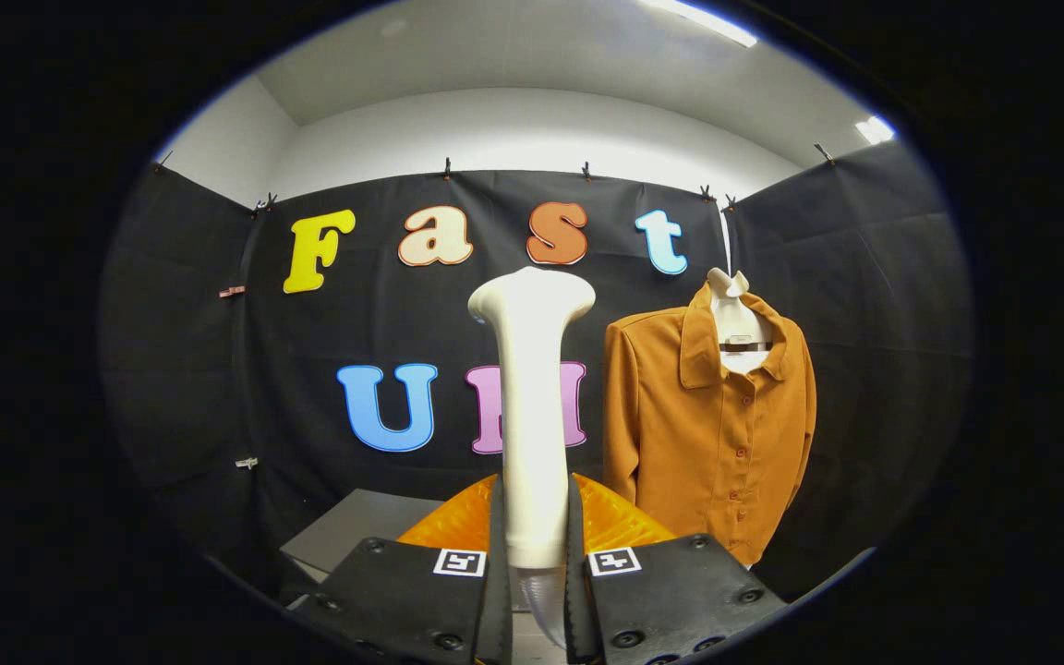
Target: Iron the clothes twice with a garment steamer, once on the left side and once on the right side.
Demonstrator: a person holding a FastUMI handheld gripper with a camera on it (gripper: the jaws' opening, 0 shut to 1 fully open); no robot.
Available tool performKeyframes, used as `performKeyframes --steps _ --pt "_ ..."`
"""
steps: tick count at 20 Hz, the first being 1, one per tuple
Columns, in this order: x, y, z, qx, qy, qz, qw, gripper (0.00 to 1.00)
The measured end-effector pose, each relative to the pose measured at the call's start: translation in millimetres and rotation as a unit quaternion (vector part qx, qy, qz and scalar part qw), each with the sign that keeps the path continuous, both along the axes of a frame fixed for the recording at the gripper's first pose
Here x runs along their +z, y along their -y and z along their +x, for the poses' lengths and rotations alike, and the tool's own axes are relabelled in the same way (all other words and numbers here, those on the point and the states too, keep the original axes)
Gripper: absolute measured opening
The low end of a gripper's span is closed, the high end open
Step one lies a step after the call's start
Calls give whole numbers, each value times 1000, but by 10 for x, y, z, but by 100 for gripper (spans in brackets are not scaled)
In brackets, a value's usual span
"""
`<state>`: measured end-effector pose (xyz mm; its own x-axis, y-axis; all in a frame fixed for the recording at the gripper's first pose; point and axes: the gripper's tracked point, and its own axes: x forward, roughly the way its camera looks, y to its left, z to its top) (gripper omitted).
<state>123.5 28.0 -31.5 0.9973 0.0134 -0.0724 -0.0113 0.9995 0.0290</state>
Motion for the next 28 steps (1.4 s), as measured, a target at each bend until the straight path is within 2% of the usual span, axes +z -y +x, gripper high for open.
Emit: performKeyframes --steps 7,20,28 --pt "24 -2 -23 1 -3 10 1000 26" --pt "153 -377 -101 34 6 32 999 26" --pt "87 -292 10 16 -5 36 999 26"
